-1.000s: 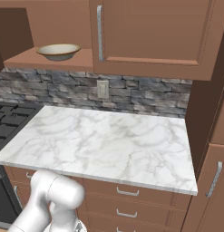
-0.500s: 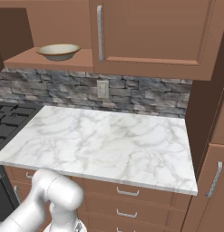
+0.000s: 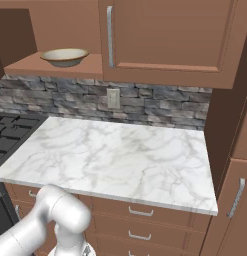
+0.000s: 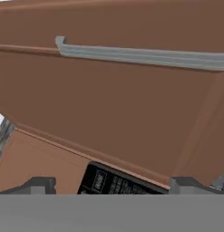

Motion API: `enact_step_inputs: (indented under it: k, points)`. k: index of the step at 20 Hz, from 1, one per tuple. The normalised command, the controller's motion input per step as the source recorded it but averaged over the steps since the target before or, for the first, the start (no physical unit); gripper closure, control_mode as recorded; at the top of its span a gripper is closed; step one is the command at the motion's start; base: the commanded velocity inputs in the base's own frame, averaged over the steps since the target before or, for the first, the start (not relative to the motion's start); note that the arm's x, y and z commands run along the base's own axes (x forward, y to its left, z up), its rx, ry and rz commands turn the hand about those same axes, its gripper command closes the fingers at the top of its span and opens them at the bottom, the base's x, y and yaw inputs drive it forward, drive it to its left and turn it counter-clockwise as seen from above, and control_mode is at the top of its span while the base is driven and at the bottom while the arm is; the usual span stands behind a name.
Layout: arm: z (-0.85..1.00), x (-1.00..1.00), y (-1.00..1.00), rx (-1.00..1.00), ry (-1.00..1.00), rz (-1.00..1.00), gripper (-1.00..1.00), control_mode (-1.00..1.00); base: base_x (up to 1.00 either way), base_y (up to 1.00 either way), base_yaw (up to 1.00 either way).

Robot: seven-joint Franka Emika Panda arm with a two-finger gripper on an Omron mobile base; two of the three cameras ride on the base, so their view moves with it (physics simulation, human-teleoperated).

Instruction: Open the cabinet. Pick the bowls from the counter and place them in the cabinet. Then close the cabinet.

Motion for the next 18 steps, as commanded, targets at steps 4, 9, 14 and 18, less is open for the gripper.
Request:
enact_step_inputs:
  k: [4, 9, 14, 18]
  points:
    - [-0.15, 0.77, 0.00, 0.12, -0.12, 0.00, -1.00, -1.00, 0.00, 0.00, 0.00]
    - [-0.11, 0.69, -0.01, 0.14, -0.16, 0.00, -1.00, -1.00, 0.00, 0.00, 0.00]
    - [-0.11, 0.64, -0.08, 0.15, -0.18, 0.00, -1.00, -1.00, 0.00, 0.00, 0.00]
    - [-0.11, 0.63, -0.14, 0.15, -0.18, 0.00, -1.00, -1.00, 0.00, 0.00, 0.00]
